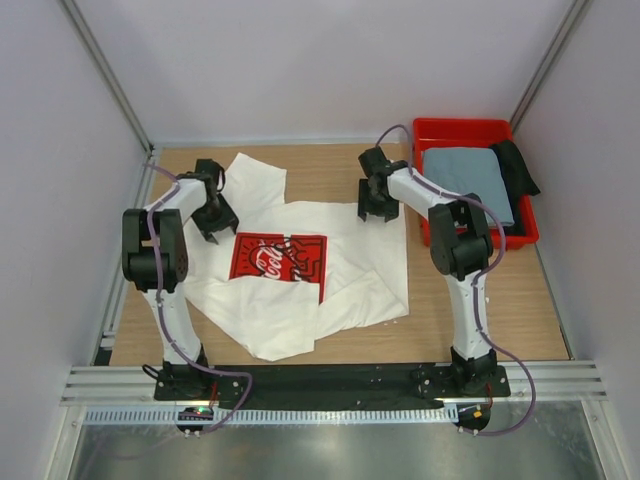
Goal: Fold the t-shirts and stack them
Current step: Flatten the tshirt out
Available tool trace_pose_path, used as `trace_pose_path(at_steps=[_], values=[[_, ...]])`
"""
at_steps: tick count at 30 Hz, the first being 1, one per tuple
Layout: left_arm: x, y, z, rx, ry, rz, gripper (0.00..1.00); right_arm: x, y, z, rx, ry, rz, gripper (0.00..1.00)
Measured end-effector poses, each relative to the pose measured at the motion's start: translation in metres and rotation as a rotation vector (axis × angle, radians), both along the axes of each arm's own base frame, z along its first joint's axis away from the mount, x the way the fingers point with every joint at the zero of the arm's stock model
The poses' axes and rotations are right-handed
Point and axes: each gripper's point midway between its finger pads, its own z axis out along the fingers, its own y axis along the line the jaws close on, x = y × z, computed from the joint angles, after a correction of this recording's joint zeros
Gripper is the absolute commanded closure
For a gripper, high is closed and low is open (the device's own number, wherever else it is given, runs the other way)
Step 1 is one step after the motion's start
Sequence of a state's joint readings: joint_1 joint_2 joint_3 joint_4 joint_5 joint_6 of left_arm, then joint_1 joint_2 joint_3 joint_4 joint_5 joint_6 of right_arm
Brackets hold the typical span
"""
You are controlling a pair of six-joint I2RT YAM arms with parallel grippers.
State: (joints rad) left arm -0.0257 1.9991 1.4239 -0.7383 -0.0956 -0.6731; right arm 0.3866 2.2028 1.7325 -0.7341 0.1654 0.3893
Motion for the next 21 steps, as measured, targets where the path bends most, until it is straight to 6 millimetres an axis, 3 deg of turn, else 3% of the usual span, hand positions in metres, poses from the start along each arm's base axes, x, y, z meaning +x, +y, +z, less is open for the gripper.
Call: trace_pose_path(at_steps=[3,9,12,16,18,21], values=[[0.014,0.001,0.0,0.006,0.006,0.002,0.43,0.023,0.002,0.001,-0.002,-0.048,-0.004,0.35],[0.072,0.001,0.004,0.015,-0.055,0.014,0.43,0.093,0.011,0.004,0.005,-0.177,-0.012,0.35],[0.094,0.002,0.006,0.018,-0.091,0.032,0.42,0.117,0.008,0.008,0.012,-0.215,-0.025,0.34],[0.094,0.003,0.01,0.022,-0.095,0.044,0.39,0.115,-0.001,0.009,0.001,-0.188,-0.037,0.29],[0.084,0.005,0.015,0.035,-0.085,0.042,0.37,0.108,-0.007,0.01,-0.011,-0.158,-0.042,0.26],[0.062,0.008,0.043,0.075,-0.099,0.027,0.36,0.092,-0.012,0.022,-0.025,-0.117,-0.042,0.22]])
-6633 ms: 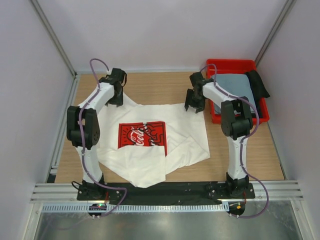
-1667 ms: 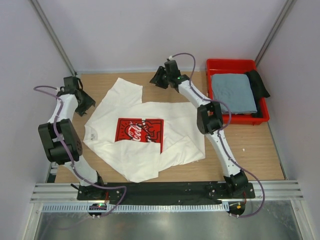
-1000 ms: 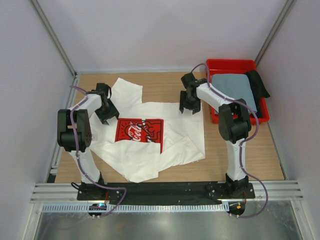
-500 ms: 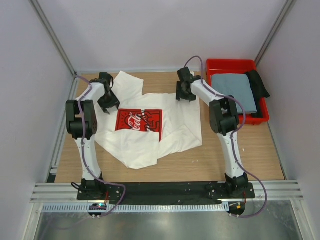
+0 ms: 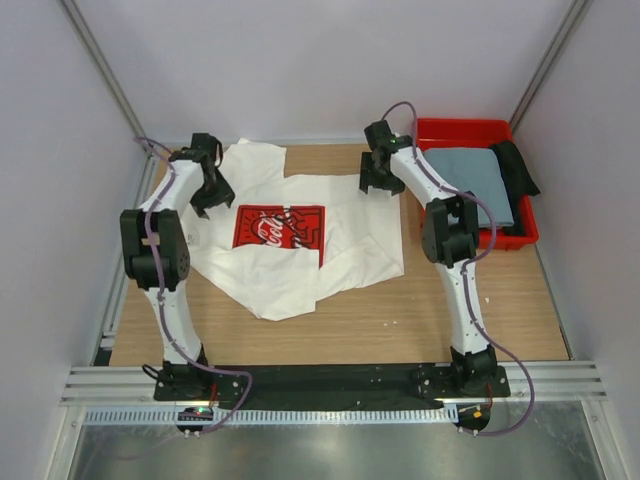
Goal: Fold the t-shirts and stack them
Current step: Flatten the tshirt out
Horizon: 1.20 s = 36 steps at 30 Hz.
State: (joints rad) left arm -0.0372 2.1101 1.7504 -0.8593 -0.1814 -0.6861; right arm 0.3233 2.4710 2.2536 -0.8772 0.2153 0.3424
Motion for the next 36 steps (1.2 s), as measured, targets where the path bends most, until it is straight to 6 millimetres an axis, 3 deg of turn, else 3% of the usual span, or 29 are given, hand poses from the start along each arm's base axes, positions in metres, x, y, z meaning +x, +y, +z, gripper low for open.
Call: trace_pose_path(at_steps=[3,5,7,9,11,13,15,17,20,23,28,36], values=[[-0.026,-0.004,0.051,0.037,-0.07,-0.035,0.39,-0.026,-0.003,0.031,0.009,0.019,-0.001,0.22],[-0.043,-0.019,0.087,0.042,-0.142,-0.084,0.43,-0.047,-0.003,0.054,0.043,0.021,0.0,0.22],[-0.063,-0.047,0.111,0.03,-0.2,-0.159,0.45,-0.073,-0.001,0.079,0.099,0.02,0.006,0.23],[-0.081,-0.084,0.117,0.009,-0.215,-0.253,0.46,-0.095,0.001,0.098,0.156,0.017,0.007,0.26],[-0.094,-0.122,0.107,-0.007,-0.186,-0.342,0.45,-0.117,0.005,0.107,0.214,0.026,0.013,0.26],[-0.104,-0.159,0.084,-0.002,-0.123,-0.432,0.45,-0.135,0.007,0.104,0.257,0.047,0.018,0.27],[-0.114,-0.189,0.056,0.015,-0.05,-0.505,0.45,-0.156,0.008,0.089,0.279,0.101,0.016,0.27],[-0.124,-0.206,0.033,0.033,0.014,-0.541,0.46,-0.173,0.004,0.067,0.274,0.163,0.011,0.28],[-0.13,-0.222,0.014,0.053,0.075,-0.559,0.5,-0.199,-0.003,0.037,0.248,0.259,-0.001,0.28],[-0.123,-0.24,0.008,0.061,0.08,-0.568,0.54,-0.212,-0.007,0.025,0.24,0.297,-0.005,0.28],[-0.104,-0.262,0.0,0.077,0.066,-0.556,0.59,-0.216,-0.008,0.029,0.261,0.279,-0.001,0.29],[-0.109,-0.248,-0.018,0.148,0.129,-0.53,0.62,-0.211,-0.007,0.039,0.297,0.242,0.004,0.3]])
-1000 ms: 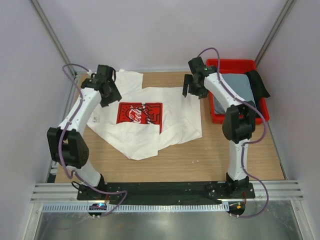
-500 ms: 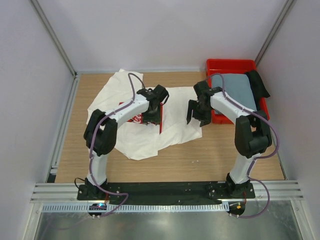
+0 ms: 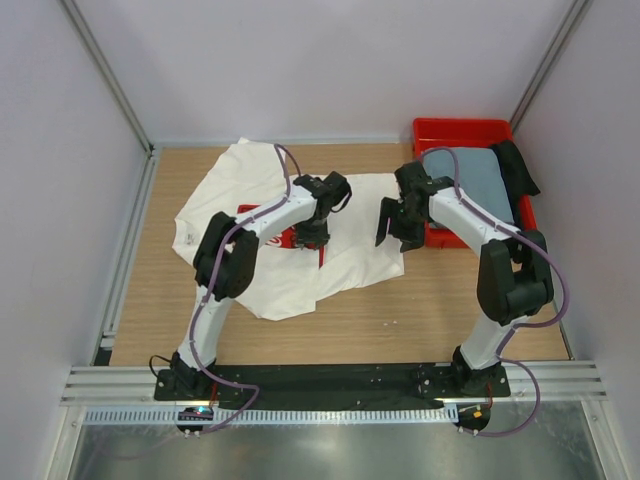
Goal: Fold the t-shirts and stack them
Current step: Flatten the tshirt out
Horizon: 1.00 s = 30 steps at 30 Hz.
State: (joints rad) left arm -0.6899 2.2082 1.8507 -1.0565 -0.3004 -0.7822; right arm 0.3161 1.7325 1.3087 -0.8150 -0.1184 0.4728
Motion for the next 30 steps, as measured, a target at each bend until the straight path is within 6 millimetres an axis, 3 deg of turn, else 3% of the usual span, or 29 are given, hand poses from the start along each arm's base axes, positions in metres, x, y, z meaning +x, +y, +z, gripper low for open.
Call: trace_pose_path(at_steps=[11,13,17,21,28,30], values=[[0.001,0.018,-0.012,0.036,0.034,0.027,0.63,0.0,0.002,0.0,0.019,0.001,0.002,0.3],[0.0,0.022,-0.018,0.048,0.049,0.033,0.66,0.0,0.003,0.0,0.022,0.002,0.003,0.3],[0.0,0.025,-0.024,0.053,0.061,0.035,0.82,0.0,0.003,0.0,0.026,0.004,0.003,0.3],[0.0,0.026,-0.024,0.059,0.06,0.031,0.89,0.0,0.003,-0.002,0.026,0.01,0.004,0.3],[-0.001,0.029,-0.024,0.07,0.059,0.021,0.84,-0.001,0.005,-0.015,0.024,0.048,0.006,0.3],[-0.001,0.03,-0.023,0.068,0.06,0.023,0.97,0.0,0.006,-0.017,0.024,0.056,0.007,0.3]])
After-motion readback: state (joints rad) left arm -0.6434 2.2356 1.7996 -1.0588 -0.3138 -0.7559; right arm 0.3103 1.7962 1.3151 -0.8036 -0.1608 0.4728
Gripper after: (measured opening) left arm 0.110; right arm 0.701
